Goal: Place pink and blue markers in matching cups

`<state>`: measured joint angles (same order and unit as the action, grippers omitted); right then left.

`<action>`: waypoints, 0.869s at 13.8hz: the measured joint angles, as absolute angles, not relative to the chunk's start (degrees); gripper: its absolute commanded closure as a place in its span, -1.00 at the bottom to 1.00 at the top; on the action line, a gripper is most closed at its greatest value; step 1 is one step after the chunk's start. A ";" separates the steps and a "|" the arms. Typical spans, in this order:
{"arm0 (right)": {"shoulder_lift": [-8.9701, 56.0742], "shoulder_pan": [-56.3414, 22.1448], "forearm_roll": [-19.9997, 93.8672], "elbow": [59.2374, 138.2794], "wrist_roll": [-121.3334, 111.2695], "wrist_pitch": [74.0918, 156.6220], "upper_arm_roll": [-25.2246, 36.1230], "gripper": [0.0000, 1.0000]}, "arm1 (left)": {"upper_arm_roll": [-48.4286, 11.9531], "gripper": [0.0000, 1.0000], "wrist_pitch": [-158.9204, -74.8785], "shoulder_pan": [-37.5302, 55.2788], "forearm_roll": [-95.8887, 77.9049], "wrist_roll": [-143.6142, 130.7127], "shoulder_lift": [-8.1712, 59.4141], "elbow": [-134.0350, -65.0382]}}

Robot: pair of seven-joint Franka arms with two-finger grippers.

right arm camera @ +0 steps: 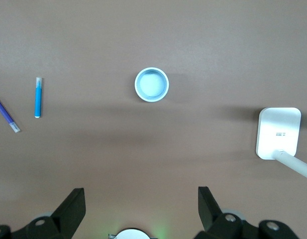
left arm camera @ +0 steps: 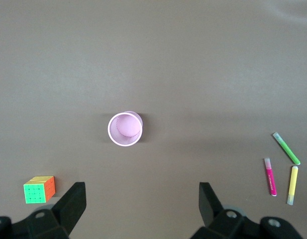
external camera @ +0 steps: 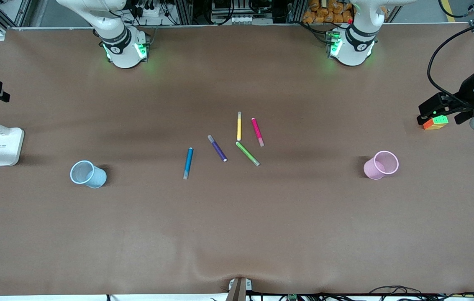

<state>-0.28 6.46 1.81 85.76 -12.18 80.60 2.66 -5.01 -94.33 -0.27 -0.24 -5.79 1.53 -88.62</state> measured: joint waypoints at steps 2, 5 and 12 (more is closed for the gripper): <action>-0.54 6.55 1.70 85.76 -12.49 80.49 2.66 -1.00 | -5.01 -1.00 -94.33 -0.27 -0.24 -5.79 1.53 -88.62; -0.56 6.55 1.17 85.76 -12.68 80.48 2.63 -1.00 | -5.01 -1.00 -94.33 -0.27 -0.24 -5.79 1.54 -88.63; -0.55 6.55 1.04 86.00 -12.68 80.05 2.63 -1.00 | -5.15 -1.00 -94.20 0.55 -0.24 -5.67 3.37 -88.96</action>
<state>-0.55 6.55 1.04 86.00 -12.68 80.05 2.63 -5.15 -94.20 0.55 -0.24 -5.67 3.37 -88.96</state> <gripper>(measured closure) 0.000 0.000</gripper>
